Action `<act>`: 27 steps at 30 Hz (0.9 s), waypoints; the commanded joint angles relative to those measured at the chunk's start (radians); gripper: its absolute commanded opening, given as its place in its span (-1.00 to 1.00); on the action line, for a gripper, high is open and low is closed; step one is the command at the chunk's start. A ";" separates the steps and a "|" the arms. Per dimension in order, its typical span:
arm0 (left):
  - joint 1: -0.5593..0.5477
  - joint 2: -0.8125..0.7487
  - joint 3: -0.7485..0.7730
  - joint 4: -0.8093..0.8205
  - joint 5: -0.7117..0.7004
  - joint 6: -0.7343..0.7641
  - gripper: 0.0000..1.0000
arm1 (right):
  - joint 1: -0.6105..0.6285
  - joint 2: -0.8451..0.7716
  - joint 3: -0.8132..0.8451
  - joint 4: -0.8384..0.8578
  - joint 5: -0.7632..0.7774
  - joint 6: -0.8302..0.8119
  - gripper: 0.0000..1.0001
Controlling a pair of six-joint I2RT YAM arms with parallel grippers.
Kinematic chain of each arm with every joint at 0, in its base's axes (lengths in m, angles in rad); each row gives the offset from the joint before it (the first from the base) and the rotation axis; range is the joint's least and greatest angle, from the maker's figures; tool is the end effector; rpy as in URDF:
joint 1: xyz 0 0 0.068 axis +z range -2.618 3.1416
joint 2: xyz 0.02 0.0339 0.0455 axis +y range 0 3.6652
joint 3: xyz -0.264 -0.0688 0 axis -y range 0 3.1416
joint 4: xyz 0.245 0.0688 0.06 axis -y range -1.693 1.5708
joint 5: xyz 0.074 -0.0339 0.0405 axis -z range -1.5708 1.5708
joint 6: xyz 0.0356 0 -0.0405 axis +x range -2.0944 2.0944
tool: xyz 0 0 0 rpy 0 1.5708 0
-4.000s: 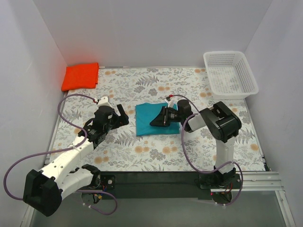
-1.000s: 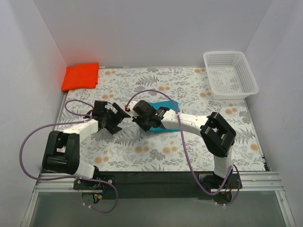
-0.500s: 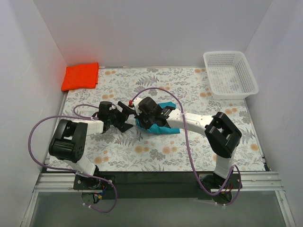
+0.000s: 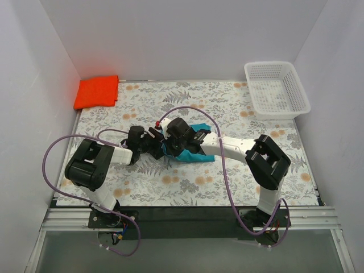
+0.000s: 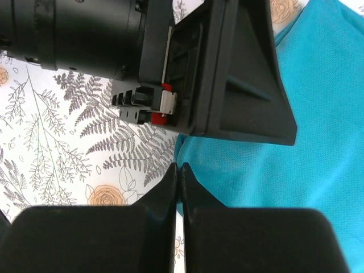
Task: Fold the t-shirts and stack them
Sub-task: Neatly place the folded tshirt to the corner
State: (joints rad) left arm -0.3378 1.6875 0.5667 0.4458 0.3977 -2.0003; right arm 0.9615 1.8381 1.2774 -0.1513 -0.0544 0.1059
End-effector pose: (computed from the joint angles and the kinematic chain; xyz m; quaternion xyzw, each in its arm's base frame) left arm 0.2735 -0.1107 0.1144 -0.5951 0.6587 -0.4604 0.0021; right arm 0.2342 0.3390 0.2171 -0.3874 0.8223 0.2330 0.3457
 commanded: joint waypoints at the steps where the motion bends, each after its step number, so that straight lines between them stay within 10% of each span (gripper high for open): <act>1: -0.007 0.034 -0.016 -0.075 -0.097 0.043 0.25 | -0.003 -0.037 -0.015 0.052 -0.033 0.021 -0.97; 8: -0.006 0.020 0.050 -0.159 -0.143 0.195 -1.00 | -0.001 -0.033 -0.020 0.059 -0.054 0.023 -0.89; 20: 0.097 0.096 0.358 -0.402 -0.132 0.639 -1.00 | -0.004 -0.121 -0.085 -0.002 -0.050 0.005 0.03; 27: 0.146 0.265 0.697 -0.657 -0.352 0.951 -1.00 | -0.006 -0.266 -0.206 -0.033 -0.042 0.011 0.23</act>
State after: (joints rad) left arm -0.2119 1.9091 1.1404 -0.0769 0.1715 -1.2446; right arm 0.9592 1.6436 1.1103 -0.1673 -0.1059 0.1238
